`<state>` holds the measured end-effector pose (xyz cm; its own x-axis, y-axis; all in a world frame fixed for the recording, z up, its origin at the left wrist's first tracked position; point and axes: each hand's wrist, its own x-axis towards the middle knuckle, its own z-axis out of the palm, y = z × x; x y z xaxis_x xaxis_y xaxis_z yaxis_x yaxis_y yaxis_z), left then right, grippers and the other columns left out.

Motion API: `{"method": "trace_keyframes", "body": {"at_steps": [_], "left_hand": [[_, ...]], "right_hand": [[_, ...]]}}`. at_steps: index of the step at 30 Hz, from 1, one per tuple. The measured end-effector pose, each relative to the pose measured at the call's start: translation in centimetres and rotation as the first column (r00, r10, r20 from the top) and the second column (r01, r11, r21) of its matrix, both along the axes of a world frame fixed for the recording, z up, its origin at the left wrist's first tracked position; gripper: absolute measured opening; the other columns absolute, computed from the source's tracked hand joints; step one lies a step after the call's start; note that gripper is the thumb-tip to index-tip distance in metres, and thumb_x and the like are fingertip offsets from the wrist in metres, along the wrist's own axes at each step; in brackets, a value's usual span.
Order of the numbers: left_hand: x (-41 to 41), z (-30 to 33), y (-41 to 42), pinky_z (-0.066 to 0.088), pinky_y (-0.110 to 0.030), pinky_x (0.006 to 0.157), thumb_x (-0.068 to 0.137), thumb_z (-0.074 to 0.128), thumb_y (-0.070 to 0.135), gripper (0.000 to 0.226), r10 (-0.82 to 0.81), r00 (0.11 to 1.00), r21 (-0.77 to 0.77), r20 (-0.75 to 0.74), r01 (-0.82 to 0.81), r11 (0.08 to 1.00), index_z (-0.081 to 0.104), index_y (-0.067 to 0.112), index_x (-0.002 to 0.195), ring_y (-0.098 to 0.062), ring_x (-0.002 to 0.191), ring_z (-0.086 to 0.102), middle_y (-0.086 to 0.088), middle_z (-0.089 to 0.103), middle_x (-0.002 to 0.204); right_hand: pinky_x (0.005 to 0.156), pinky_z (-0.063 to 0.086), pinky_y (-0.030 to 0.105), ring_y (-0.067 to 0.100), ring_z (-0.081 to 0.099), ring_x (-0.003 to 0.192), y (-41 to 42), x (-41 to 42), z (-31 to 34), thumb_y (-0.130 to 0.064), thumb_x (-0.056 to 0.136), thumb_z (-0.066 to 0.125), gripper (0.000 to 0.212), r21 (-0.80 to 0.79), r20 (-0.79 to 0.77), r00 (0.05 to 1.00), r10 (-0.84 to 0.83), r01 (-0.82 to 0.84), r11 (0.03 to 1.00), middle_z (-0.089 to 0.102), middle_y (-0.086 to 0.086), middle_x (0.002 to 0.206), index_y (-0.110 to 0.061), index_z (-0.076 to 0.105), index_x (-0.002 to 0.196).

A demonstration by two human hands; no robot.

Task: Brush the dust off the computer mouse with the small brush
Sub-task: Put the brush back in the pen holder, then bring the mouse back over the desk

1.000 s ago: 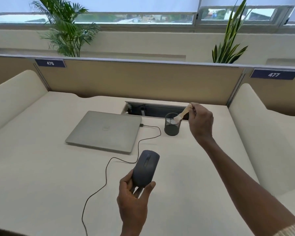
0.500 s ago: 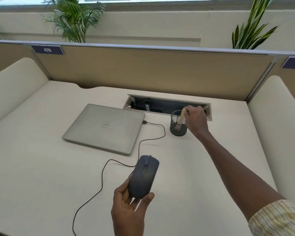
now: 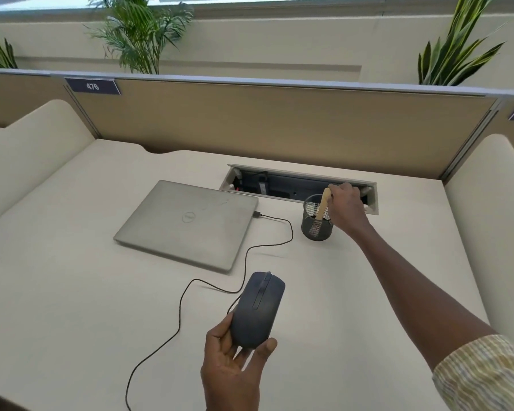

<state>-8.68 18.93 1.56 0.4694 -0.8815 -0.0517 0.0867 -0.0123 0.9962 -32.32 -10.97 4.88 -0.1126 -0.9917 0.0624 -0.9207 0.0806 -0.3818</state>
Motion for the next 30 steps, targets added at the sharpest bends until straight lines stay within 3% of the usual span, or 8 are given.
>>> {"method": "trace_keyframes", "body": {"at_steps": [4, 9, 12, 15, 17, 20, 23, 30], "left_hand": [[-0.4, 0.3, 0.2, 0.059, -0.015, 0.072, 0.038, 0.093, 0.017, 0.075, 0.012, 0.998, 0.005, -0.059, -0.011, 1.0, 0.068, 0.031, 0.107, -0.011, 0.102, 0.076, 0.013, 0.079, 0.109], [-0.7, 1.4, 0.0, 0.059, -0.015, 0.078, 0.045, 0.091, 0.023, 0.074, 0.031, 0.991, 0.012, -0.132, -0.029, 1.0, 0.063, 0.028, 0.112, -0.007, 0.102, 0.075, 0.011, 0.078, 0.111], [-0.8, 2.2, 0.2, 0.059, -0.015, 0.081, 0.052, 0.091, 0.022, 0.069, 0.031, 0.992, 0.006, -0.122, -0.031, 1.0, 0.062, 0.03, 0.114, -0.007, 0.104, 0.075, 0.005, 0.074, 0.118], [-0.6, 2.6, 0.5, 0.06, -0.022, 0.088, 0.059, 0.093, 0.017, 0.066, 0.026, 0.995, 0.001, -0.097, -0.026, 1.0, 0.061, 0.029, 0.115, -0.011, 0.107, 0.074, 0.001, 0.073, 0.121], [-0.5, 2.7, 0.8, 0.061, -0.026, 0.091, 0.066, 0.093, 0.007, 0.064, 0.011, 0.997, -0.006, -0.07, -0.012, 1.0, 0.06, 0.029, 0.116, -0.012, 0.109, 0.074, 0.0, 0.072, 0.122], [-0.3, 3.0, 1.3, 0.061, -0.023, 0.088, 0.068, 0.092, 0.004, 0.064, -0.031, 0.999, -0.017, -0.02, 0.031, 0.999, 0.06, 0.033, 0.114, -0.006, 0.108, 0.072, 0.006, 0.071, 0.121], [0.1, 3.2, 1.8, 0.061, -0.022, 0.085, 0.068, 0.093, 0.003, 0.063, -0.058, 0.998, -0.014, -0.023, 0.058, 0.998, 0.059, 0.032, 0.113, -0.004, 0.106, 0.073, 0.006, 0.071, 0.12], [1.4, 2.9, 1.9, 0.059, -0.015, 0.083, 0.069, 0.094, 0.007, 0.061, -0.257, 0.965, 0.069, 0.05, 0.254, 0.965, 0.059, 0.032, 0.113, 0.003, 0.101, 0.073, 0.014, 0.07, 0.116]], "right_hand": [[0.106, 0.035, 0.049, 0.045, 0.04, 0.128, 0.3, -0.3, 0.2, -0.017, 0.104, 0.044, 0.045, 0.041, 0.049, 0.999, -0.024, 0.022, 0.999, 0.044, 0.027, 0.141, -0.001, 0.038, 0.146], [0.099, 0.039, 0.037, 0.038, 0.053, 0.116, 7.0, 1.7, 2.3, -0.008, 0.097, 0.057, 0.031, -0.296, 0.269, 0.963, 0.014, 0.068, 0.953, 0.062, 0.02, 0.121, 0.0, 0.063, 0.126], [0.079, 0.051, 0.028, 0.022, 0.066, 0.086, 13.5, 4.1, 3.3, -0.009, 0.095, 0.063, 0.014, -0.378, 0.429, 0.902, 0.052, 0.127, 0.917, 0.074, 0.011, 0.099, -0.004, 0.075, 0.102], [0.069, 0.045, 0.003, -0.005, 0.066, 0.073, 20.3, 6.9, 3.6, -0.02, 0.094, 0.068, 0.012, -0.236, 0.575, 0.818, 0.004, 0.162, 0.958, 0.076, -0.008, 0.088, -0.016, 0.079, 0.095], [0.078, 0.052, 0.007, -0.008, 0.069, 0.082, 24.1, 8.6, 3.4, -0.027, 0.093, 0.07, 0.017, -0.102, 0.685, 0.728, -0.037, 0.146, 0.984, 0.078, -0.01, 0.097, -0.017, 0.08, 0.104], [0.087, 0.062, 0.028, 0.005, 0.074, 0.092, 28.1, 10.8, 3.6, -0.03, 0.092, 0.072, 0.032, 0.046, 0.815, 0.569, -0.111, 0.128, 0.991, 0.077, -0.008, 0.112, -0.016, 0.074, 0.12], [0.093, 0.059, 0.028, 0.006, 0.073, 0.103, 30.0, 12.3, 4.0, -0.025, 0.091, 0.074, 0.033, 0.09, 0.877, 0.463, -0.128, 0.104, 0.99, 0.076, -0.01, 0.116, -0.018, 0.072, 0.123], [0.099, 0.056, 0.03, 0.005, 0.07, 0.108, 31.1, 13.0, 3.1, -0.01, 0.085, 0.078, 0.051, 0.084, 0.848, 0.507, -0.155, 0.16, 0.984, 0.074, -0.003, 0.122, -0.012, 0.064, 0.134]]}}
